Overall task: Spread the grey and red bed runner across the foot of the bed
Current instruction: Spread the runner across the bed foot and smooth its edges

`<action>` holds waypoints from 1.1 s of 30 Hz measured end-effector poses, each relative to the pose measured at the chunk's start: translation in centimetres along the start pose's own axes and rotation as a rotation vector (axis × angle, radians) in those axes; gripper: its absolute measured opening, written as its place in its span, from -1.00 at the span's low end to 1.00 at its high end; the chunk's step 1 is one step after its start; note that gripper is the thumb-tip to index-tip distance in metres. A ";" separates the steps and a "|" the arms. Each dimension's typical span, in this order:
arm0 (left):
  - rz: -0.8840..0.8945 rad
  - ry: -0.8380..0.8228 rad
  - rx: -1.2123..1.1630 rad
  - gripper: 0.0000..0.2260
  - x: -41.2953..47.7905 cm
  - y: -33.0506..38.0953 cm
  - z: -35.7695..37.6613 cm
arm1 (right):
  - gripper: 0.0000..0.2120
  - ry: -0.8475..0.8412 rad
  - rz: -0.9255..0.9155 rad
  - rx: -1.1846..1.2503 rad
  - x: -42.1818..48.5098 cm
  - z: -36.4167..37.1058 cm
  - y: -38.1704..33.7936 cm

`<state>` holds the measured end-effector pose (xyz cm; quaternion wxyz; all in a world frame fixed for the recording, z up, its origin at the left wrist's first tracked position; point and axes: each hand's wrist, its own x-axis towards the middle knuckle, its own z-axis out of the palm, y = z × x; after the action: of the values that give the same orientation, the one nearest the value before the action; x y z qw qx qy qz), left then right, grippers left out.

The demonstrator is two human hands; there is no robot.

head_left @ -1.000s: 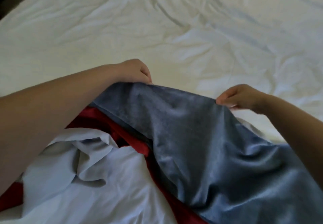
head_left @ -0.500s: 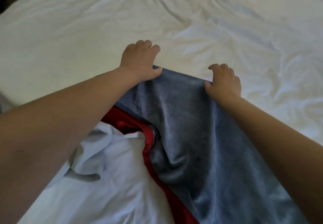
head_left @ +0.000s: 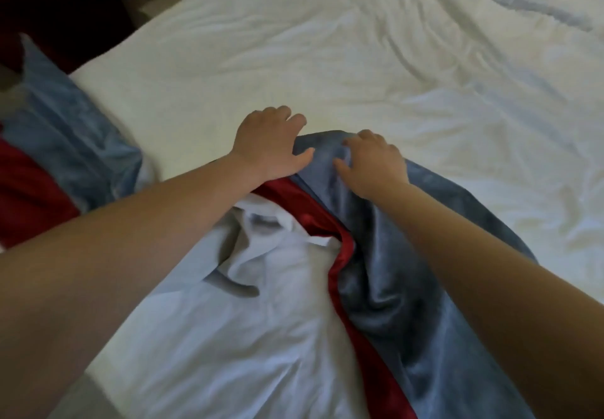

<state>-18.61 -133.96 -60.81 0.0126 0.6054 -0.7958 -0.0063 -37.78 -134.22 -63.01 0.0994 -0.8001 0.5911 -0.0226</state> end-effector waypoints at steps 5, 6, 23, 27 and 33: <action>-0.057 -0.319 -0.195 -0.57 -7.1 -3.3 1.6 | -0.66 -0.390 -0.050 0.170 -1.8 3.1 -7.7; -0.016 -0.383 -0.167 -0.58 -8.7 -3.8 2.0 | -0.76 -0.437 -0.062 0.124 -2.5 3.9 -8.8; 0.531 -0.563 -0.340 -0.84 -25.4 8.2 4.5 | -0.73 -0.857 -0.302 -0.547 -16.1 4.0 -7.1; 0.559 -0.284 -0.410 -0.90 -24.3 5.9 2.7 | -0.73 -1.003 -0.233 -0.514 -15.1 -0.1 -8.6; 0.212 0.249 -0.451 -0.84 -19.9 -1.8 0.5 | -0.84 -0.631 -0.141 -0.352 -10.2 -7.1 -12.0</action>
<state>-11.63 -115.26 -61.64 0.2452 0.4966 -0.8257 -0.1073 -30.59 -122.12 -53.02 0.1357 -0.8114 0.4697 0.3204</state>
